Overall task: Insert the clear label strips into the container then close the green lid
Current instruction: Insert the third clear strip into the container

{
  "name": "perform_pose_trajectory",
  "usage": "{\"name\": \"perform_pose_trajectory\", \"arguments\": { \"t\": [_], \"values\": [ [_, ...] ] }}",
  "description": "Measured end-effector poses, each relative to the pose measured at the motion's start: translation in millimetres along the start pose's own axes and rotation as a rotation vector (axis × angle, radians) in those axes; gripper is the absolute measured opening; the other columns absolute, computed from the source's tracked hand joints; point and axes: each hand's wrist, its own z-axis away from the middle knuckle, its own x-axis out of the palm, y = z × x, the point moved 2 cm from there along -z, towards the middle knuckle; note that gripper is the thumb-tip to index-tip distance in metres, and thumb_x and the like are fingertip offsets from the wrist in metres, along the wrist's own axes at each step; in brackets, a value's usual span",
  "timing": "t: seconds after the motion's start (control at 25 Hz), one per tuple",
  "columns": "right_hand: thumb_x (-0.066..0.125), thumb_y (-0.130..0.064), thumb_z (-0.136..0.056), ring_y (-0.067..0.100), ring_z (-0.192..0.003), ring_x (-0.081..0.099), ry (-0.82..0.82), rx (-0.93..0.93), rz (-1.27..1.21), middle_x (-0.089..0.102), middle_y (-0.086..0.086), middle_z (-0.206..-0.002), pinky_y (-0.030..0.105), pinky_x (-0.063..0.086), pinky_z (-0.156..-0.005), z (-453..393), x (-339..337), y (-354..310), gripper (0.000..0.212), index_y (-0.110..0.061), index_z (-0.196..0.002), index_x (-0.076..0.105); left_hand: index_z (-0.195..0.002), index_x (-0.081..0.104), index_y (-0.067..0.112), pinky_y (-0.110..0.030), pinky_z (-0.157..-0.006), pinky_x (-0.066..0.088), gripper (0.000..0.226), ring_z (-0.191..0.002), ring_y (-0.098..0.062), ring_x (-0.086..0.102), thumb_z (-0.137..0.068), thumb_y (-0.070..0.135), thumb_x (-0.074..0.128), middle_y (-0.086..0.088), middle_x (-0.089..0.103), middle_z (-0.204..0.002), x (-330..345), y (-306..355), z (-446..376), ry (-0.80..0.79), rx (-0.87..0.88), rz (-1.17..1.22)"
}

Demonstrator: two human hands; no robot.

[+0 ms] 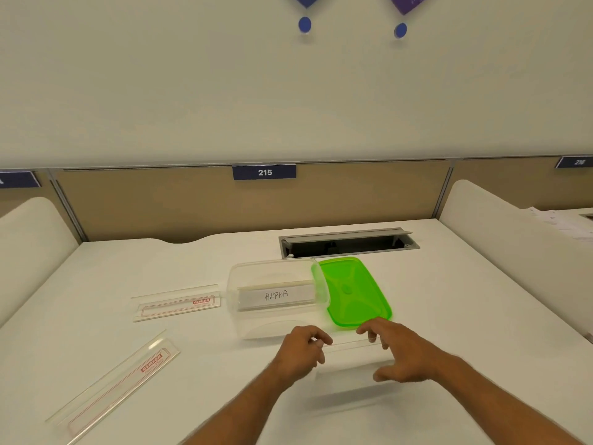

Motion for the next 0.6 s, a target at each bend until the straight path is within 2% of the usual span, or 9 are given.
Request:
{"name": "perform_pose_trajectory", "arguments": {
  "t": [0.12,0.24,0.32,0.44,0.52,0.6],
  "values": [
    [0.077,-0.055,-0.06,0.001,-0.089,0.056,0.003,-0.017,-0.054,0.053,-0.023,-0.106,0.027,0.051,-0.081,-7,-3,-8,0.058,-0.051,-0.11,0.048,-0.095,0.068,0.014,-0.018,-0.051,0.042,0.027,-0.052,-0.008,0.052,-0.095,0.004,0.043,-0.003,0.069,-0.068,-12,-3,5,0.012,-0.043,0.058],
    [0.08,-0.054,-0.066,0.004,-0.093,0.061,-0.053,-0.004,-0.143,0.063,-0.017,-0.109,0.027,0.053,-0.084,-13,-6,-14,0.053,-0.043,-0.114,0.061,-0.085,0.068,0.014,-0.015,-0.053,0.042,0.028,-0.056,-0.005,0.057,-0.092,0.002,0.044,-0.005,0.07,-0.075,-24,-4,8,0.052,-0.015,0.063],
    [0.08,-0.051,-0.07,0.011,-0.096,0.065,-0.084,-0.004,-0.229,0.069,-0.014,-0.109,0.03,0.055,-0.086,-16,-8,-19,0.046,-0.036,-0.112,0.069,-0.08,0.07,0.014,-0.018,-0.058,0.045,0.026,-0.06,-0.007,0.057,-0.098,0.018,0.051,0.0,0.069,-0.078,-32,-6,10,0.07,0.013,0.085],
    [0.076,-0.045,-0.078,0.015,-0.095,0.07,-0.121,-0.031,-0.324,0.075,-0.012,-0.104,0.036,0.056,-0.085,-20,-9,-30,0.034,-0.029,-0.107,0.075,-0.08,0.069,0.002,-0.027,-0.065,0.05,0.059,-0.068,-0.012,0.06,-0.098,0.054,0.048,0.0,0.071,-0.08,-41,-10,12,0.079,0.037,0.13],
    [0.073,-0.041,-0.082,0.018,-0.097,0.07,-0.132,-0.043,-0.329,0.075,-0.008,-0.104,0.039,0.055,-0.085,-24,-9,-37,0.028,-0.027,-0.106,0.075,-0.078,0.061,-0.005,-0.031,-0.068,0.05,0.075,-0.07,-0.016,0.058,-0.092,0.067,0.046,-0.004,0.064,-0.076,-45,-13,12,0.073,0.063,0.127],
    [0.071,-0.04,-0.085,0.018,-0.098,0.069,-0.134,-0.051,-0.323,0.075,-0.007,-0.105,0.039,0.055,-0.086,-28,-10,-41,0.025,-0.026,-0.105,0.076,-0.073,0.049,-0.002,-0.034,-0.067,0.043,0.079,-0.067,-0.016,0.049,-0.083,0.076,0.049,-0.003,0.051,-0.072,-49,-16,12,0.068,0.093,0.083]
  ]
}}
